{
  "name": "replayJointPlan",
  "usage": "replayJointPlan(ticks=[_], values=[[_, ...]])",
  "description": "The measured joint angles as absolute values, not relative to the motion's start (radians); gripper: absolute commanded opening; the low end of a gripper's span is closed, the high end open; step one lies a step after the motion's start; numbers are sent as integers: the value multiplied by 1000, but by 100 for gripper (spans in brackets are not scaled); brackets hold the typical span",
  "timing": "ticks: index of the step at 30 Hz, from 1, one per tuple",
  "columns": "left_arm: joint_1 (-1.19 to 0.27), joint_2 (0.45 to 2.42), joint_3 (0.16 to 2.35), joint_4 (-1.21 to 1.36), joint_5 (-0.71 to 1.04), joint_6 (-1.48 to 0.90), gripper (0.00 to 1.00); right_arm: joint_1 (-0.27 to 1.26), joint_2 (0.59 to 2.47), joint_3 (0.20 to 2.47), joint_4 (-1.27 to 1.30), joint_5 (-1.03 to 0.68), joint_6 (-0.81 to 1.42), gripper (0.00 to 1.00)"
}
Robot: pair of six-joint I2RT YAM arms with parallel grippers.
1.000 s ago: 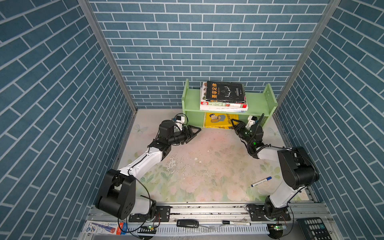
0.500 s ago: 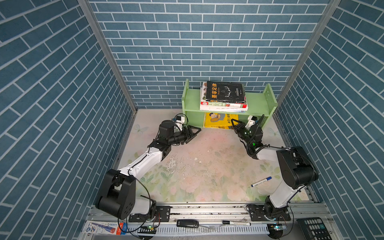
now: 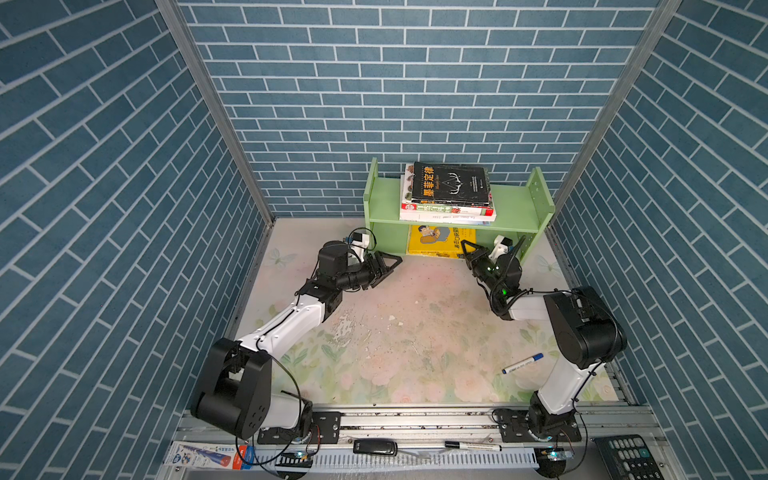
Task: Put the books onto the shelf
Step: 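Press the yellow book against the picture book with the right gripper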
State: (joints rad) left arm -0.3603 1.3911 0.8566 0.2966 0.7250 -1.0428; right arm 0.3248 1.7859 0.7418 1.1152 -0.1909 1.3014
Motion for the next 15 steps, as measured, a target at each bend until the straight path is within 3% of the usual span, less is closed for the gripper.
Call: replayJointPlan(ticks=[4, 11, 15], values=[[-360, 1391, 849, 296, 725, -1043, 65, 326, 1769, 741, 1060, -180, 1260, 42], [-360, 1391, 849, 297, 725, -1043, 65, 331, 1680, 741, 931, -153, 1176, 59], [-360, 1391, 845, 297, 725, -1043, 65, 334, 1641, 741, 879, -130, 1139, 60]])
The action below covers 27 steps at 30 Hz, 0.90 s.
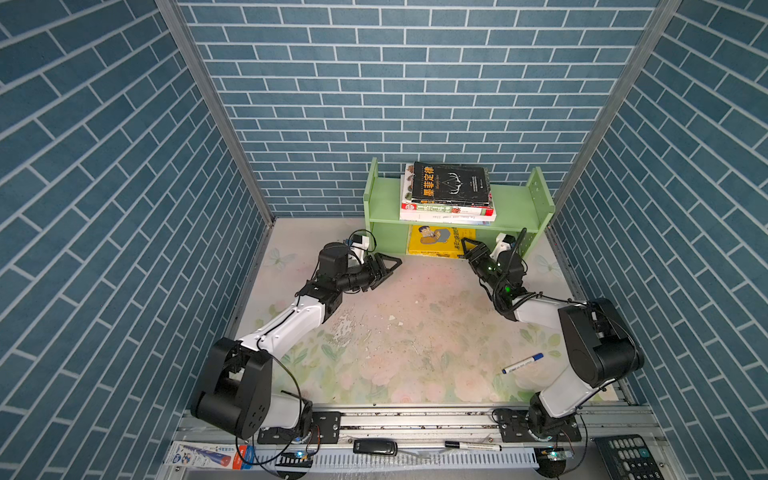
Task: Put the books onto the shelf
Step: 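Press the yellow book against the picture book with the right gripper, then open the right gripper and draw it back from the yellow book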
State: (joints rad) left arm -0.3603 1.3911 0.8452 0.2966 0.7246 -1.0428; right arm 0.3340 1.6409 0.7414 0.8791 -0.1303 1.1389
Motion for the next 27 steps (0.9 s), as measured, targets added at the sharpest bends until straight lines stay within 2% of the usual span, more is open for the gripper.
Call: replayJointPlan(ticks=[16, 27], values=[[-360, 1389, 838, 297, 722, -1043, 65, 334, 1515, 713, 715, -22, 1028, 60], [-360, 1390, 838, 305, 722, -1051, 65, 334, 1479, 713, 612, -11, 978, 59]])
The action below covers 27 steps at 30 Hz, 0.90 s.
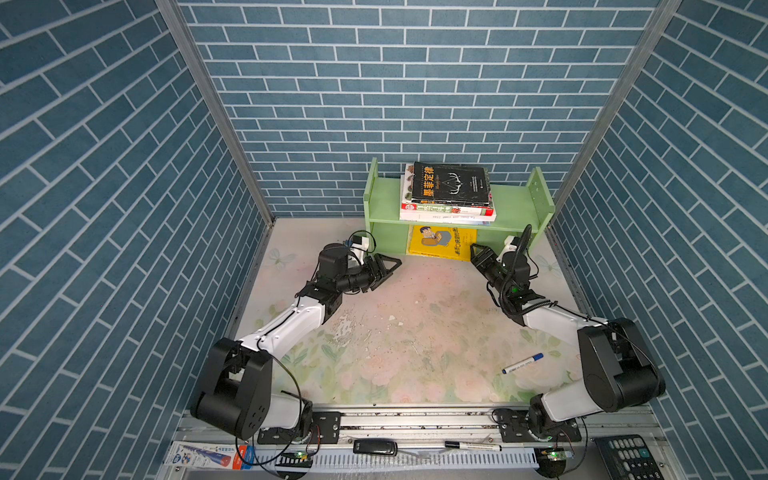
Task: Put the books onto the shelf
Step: 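Open the right gripper and draw it back from the yellow book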
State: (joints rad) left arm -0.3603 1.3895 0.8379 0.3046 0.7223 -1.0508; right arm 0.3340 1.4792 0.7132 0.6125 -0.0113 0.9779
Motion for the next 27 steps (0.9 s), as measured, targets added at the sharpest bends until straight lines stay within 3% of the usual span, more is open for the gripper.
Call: replayJointPlan(ticks=[10, 27], values=[[-360, 1398, 838, 318, 723, -1062, 65, 350, 1295, 731, 333, -28, 1045, 58], [-360, 1416, 835, 342, 723, -1070, 65, 353, 1311, 841, 85, -129, 1148, 53]])
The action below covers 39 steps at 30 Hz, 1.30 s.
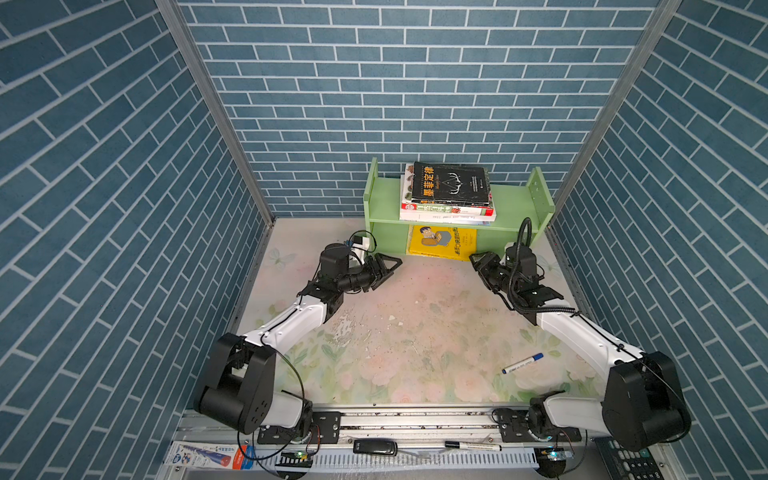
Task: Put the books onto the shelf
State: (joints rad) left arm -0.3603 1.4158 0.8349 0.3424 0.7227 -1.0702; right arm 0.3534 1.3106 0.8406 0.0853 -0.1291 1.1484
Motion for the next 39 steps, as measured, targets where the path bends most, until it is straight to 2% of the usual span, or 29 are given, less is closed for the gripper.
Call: replayJointPlan(ticks=[10, 19, 29, 39], values=[[-360, 1412, 818, 346, 722, -1070, 65, 359, 1391, 913, 33, -155, 1174, 48], [-360, 1403, 818, 346, 722, -1069, 65, 380, 1408, 940, -38, -158, 1175, 49], [-360, 1368, 818, 305, 714, -1055, 65, 380, 1520, 994, -14, -154, 1174, 48], [-358, 1364, 818, 295, 710, -1045, 65, 380, 1529, 994, 24, -144, 1174, 48]])
